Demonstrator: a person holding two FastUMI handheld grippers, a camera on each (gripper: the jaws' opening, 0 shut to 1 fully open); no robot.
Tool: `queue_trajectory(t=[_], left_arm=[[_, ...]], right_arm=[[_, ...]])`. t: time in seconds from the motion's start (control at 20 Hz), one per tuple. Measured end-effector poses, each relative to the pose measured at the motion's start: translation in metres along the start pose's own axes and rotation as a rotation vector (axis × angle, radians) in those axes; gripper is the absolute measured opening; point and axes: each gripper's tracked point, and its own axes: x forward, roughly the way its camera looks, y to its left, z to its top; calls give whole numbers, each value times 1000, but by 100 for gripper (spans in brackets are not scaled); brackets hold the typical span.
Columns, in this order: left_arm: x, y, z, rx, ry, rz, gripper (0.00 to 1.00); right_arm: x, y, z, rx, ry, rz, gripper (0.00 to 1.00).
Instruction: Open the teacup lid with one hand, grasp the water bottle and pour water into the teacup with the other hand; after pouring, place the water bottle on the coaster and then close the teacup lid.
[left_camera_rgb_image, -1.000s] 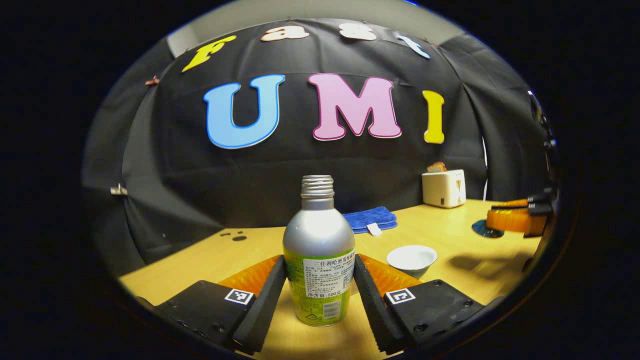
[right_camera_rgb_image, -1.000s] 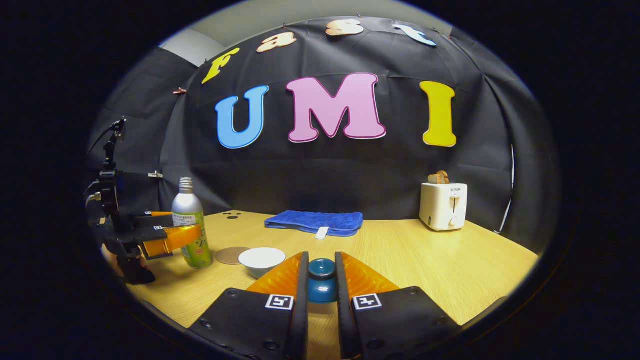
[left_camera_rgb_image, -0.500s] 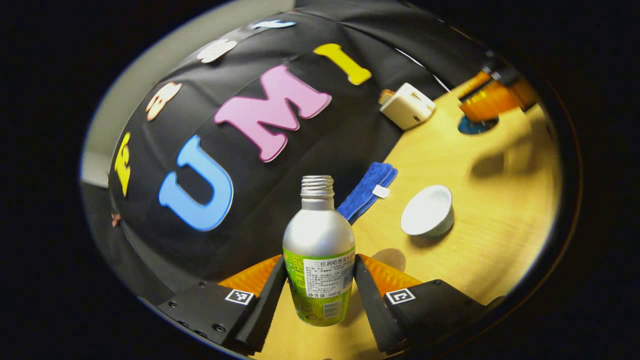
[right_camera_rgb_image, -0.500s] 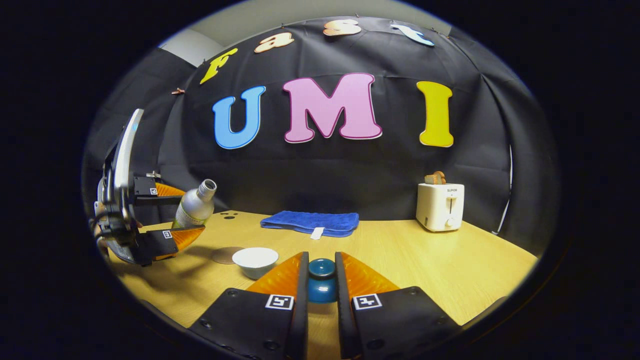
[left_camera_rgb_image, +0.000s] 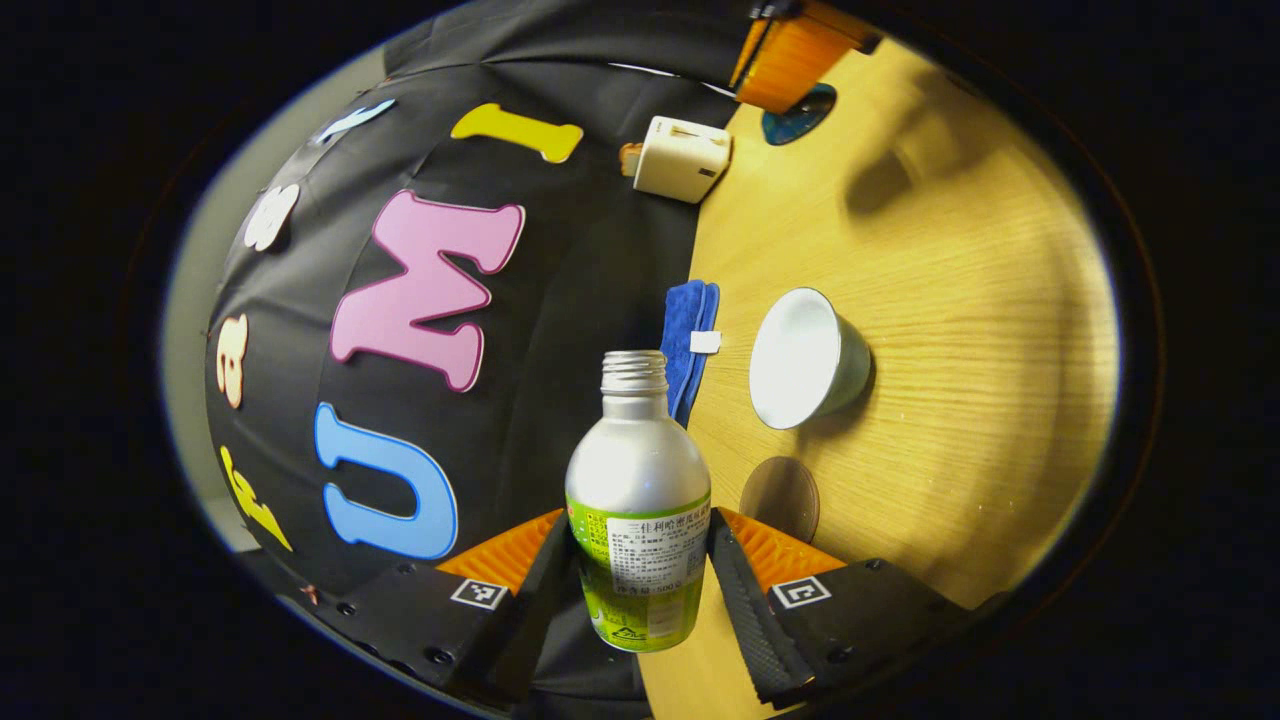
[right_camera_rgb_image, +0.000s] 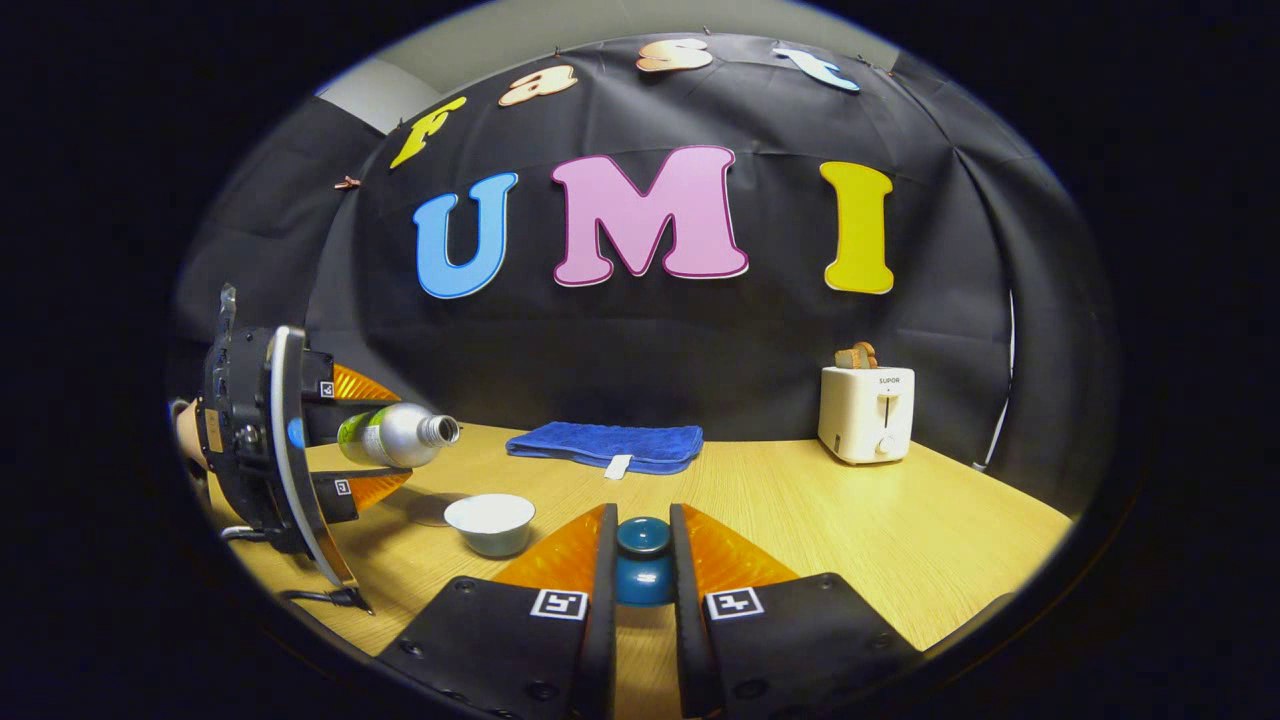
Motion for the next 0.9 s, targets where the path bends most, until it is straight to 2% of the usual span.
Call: queue_trajectory(t=[0.4,0.9], left_arm=[[5,4,-7,236,42,24,81],[6,11,-8,462,52,22,81]], right_arm=[[0,1,0,0,0,2,28],[1,1,1,0,0,7,28]])
